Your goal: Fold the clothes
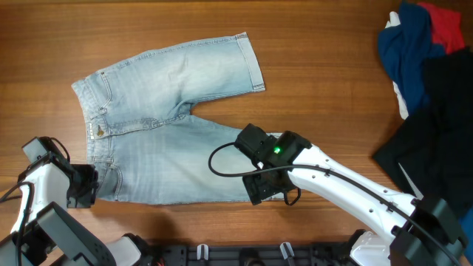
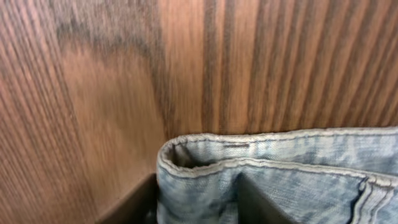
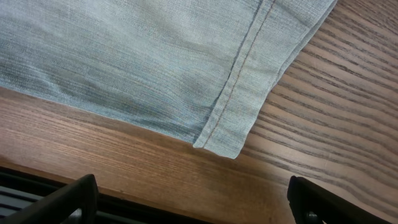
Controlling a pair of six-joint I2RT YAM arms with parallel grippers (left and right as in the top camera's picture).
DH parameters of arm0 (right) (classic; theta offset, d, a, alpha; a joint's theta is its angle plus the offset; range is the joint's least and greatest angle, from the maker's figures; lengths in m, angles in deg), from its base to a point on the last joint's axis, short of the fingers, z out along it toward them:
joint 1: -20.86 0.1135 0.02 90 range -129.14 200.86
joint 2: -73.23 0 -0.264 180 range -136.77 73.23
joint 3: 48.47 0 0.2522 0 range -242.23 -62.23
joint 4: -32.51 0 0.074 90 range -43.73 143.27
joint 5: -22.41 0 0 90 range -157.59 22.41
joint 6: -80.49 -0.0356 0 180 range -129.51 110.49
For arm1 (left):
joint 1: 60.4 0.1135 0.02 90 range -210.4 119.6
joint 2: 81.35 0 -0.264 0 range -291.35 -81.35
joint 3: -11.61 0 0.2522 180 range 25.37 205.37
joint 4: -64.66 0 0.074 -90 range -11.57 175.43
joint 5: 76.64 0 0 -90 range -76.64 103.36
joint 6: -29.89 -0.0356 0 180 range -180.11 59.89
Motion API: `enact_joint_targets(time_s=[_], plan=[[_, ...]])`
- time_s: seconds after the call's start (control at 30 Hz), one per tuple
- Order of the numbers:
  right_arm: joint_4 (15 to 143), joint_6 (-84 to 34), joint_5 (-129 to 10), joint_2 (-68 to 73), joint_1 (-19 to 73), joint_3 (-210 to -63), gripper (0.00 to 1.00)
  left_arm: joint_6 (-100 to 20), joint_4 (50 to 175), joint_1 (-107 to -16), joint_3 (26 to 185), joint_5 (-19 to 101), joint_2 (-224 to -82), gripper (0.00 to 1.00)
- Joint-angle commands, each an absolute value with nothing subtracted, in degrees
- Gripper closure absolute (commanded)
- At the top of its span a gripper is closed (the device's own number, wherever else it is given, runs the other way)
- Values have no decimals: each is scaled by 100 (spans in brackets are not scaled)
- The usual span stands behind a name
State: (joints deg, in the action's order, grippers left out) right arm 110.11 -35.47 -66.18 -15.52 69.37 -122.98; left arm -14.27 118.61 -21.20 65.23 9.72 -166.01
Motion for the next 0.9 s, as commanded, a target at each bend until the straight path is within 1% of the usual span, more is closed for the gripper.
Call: enact_joint_targets(time_s=[0.0,0.17,0.27,0.37,0.5,0.63,0.73,0.87], plan=[[11043,-3674,-6694,-1451,6966,-12257,2,-1468,11857,-2074,6462,811,-16686,96],[11061,-3647,-6541,-1451,6966,-12257,1,-1466,11948,-2074,6464,815,-16686,96],[11039,-3643,-6216,-1451,6966,-12235,0,-1466,11983,-2074,6464,839,-16684,96],[10895,-3477,-5879,-1453,6966,-12051,0,-1466,11977,-2074,6464,883,-16678,96],[10611,-3221,-5805,-1453,6968,-11667,0,-1466,11972,-2074,6464,948,-16675,96],[10086,-3068,-5977,-1453,7018,-11295,2,-1466,11970,-2074,6464,946,-16675,96],[9850,-3086,-6530,-1453,7086,-11138,5,-1466,11972,-2074,6464,946,-16675,96],[9850,-2472,-6526,-1462,7090,-11133,5,-1466,11953,-2074,6464,946,-16675,96]])
